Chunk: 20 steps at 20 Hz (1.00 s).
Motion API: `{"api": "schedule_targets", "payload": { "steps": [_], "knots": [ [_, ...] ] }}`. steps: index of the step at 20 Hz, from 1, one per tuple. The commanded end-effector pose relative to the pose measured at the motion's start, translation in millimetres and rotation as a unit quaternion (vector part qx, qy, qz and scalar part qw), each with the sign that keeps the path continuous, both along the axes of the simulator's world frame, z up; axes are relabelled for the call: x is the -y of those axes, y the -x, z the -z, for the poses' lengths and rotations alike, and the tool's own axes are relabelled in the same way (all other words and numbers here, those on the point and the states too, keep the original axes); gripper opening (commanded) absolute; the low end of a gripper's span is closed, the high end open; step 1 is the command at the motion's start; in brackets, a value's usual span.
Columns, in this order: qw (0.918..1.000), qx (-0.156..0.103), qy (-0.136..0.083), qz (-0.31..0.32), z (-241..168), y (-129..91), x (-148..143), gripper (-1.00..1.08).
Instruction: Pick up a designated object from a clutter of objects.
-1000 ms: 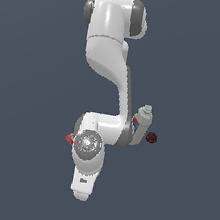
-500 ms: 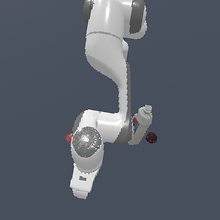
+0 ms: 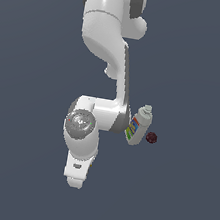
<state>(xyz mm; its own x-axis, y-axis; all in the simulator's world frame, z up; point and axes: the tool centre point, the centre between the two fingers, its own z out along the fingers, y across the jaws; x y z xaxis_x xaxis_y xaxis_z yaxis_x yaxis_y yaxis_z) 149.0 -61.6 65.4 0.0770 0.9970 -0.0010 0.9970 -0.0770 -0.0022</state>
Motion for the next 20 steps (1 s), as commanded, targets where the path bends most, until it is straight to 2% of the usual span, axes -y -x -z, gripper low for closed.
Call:
{"api": "schedule_targets", "payload": {
  "steps": [1, 20],
  "knots": [
    [1.0000, 0.001, 0.000, 0.000, -16, 9, 9, -1.00],
    [1.0000, 0.001, 0.000, 0.000, -181, 106, 94, -1.00]
  ]
}}
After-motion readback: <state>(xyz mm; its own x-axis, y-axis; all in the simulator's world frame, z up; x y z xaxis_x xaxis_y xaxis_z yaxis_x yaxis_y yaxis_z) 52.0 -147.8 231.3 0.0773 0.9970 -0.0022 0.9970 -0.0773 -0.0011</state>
